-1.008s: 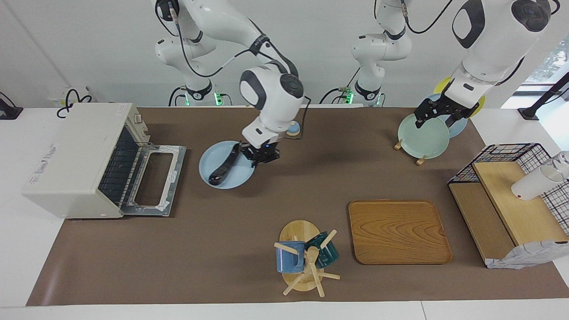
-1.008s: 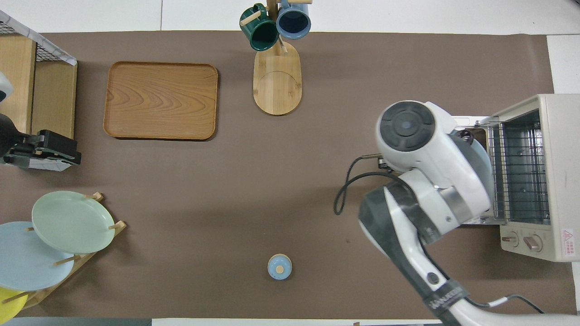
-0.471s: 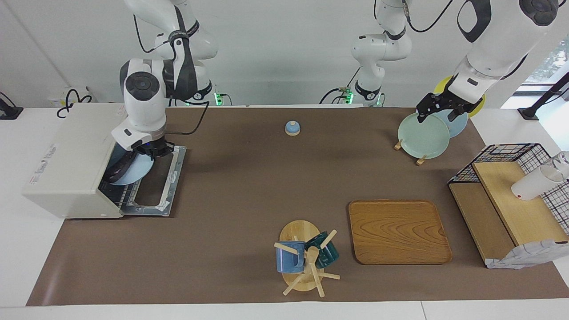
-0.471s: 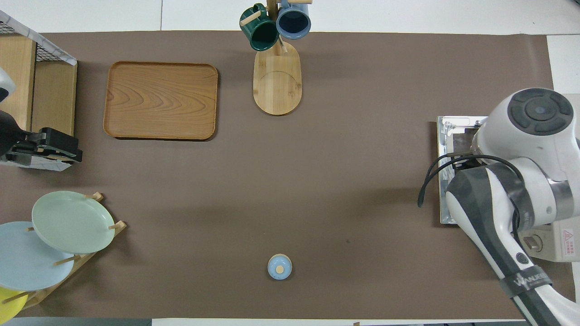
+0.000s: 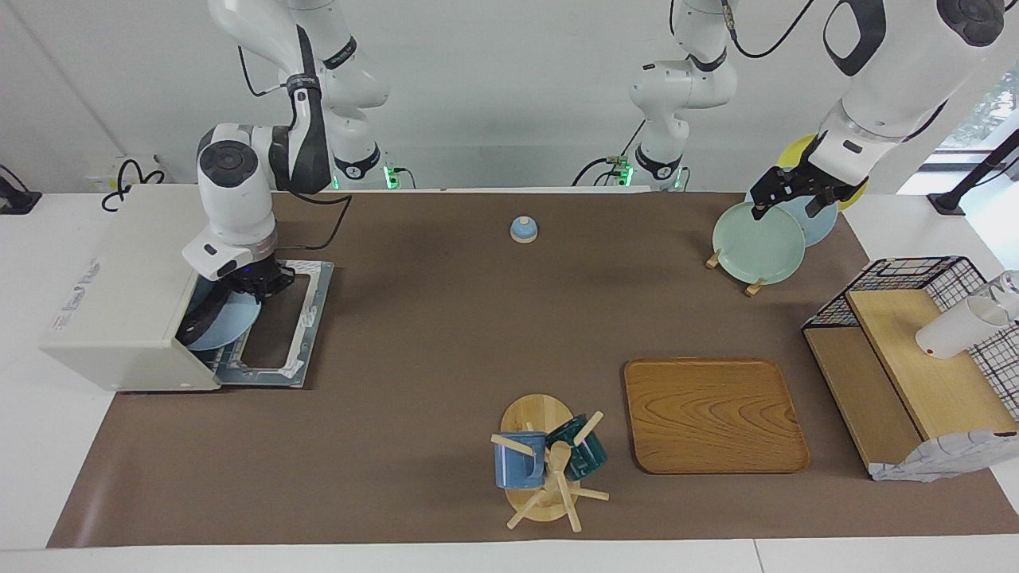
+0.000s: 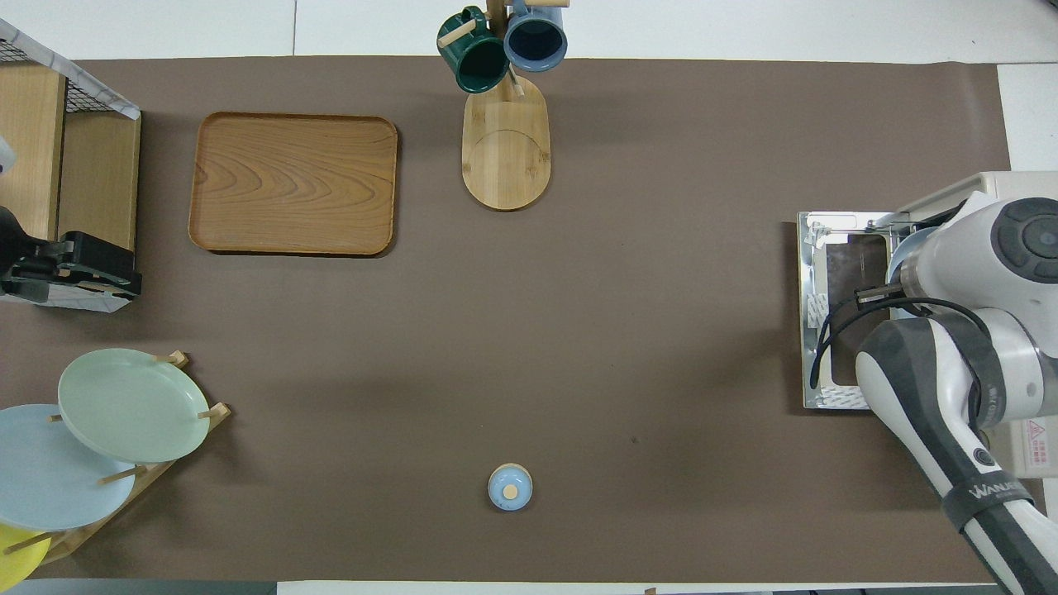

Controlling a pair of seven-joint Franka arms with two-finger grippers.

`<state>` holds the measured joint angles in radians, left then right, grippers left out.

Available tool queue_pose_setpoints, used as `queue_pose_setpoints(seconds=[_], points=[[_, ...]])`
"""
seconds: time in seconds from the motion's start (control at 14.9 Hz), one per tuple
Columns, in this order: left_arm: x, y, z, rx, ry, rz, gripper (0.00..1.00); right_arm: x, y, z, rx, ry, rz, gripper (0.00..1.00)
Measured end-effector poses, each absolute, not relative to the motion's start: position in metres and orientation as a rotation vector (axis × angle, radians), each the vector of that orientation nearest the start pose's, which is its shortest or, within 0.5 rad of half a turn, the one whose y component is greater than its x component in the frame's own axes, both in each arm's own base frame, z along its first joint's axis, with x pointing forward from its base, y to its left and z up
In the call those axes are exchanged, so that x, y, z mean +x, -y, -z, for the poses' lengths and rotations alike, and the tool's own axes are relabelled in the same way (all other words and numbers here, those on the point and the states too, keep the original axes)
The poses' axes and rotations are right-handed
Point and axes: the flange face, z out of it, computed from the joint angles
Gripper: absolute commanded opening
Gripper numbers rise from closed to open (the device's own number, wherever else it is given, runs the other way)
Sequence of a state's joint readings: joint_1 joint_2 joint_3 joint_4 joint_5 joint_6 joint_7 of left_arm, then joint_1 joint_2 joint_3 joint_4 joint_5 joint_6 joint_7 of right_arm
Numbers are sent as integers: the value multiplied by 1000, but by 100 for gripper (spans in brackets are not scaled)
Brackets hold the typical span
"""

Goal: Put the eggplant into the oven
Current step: 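Insert the eggplant into the open oven with the right gripper and release, then withdraw the right gripper out of the oven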

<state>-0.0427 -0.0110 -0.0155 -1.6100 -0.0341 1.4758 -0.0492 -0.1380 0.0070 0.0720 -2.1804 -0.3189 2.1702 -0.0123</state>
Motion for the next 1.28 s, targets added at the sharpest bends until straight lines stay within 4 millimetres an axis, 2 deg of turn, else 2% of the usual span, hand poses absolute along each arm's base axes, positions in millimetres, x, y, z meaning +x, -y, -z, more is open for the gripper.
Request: queue_pose_setpoints(seconds=[0.13, 0.34, 0.47, 0.54, 0.74, 0.87, 1.08, 1.28], points=[[538, 35, -605, -3163, -16, -198, 100, 531, 47, -388, -3392, 218, -42, 21], [538, 35, -605, -3163, -15, -198, 100, 529, 45, -390, -3361, 172, -58, 30], [538, 35, -605, -3163, -15, -197, 100, 530, 42, -401, -3328, 122, -108, 31], [538, 35, -605, -3163, -15, -197, 100, 532, 38, -410, -3314, 111, -119, 29], [538, 35, -605, -3163, -15, -197, 100, 542, 7, -439, -3297, 160, -100, 3], [538, 35, -605, -3163, -15, -197, 100, 544, -17, -443, -3298, 163, -73, 0], [538, 35, -605, -3163, -14, -197, 100, 545, -57, -437, -3299, 110, -27, 0], [538, 35, -605, -3163, -14, -197, 100, 556, -88, -409, -3283, 20, 39, 0]])
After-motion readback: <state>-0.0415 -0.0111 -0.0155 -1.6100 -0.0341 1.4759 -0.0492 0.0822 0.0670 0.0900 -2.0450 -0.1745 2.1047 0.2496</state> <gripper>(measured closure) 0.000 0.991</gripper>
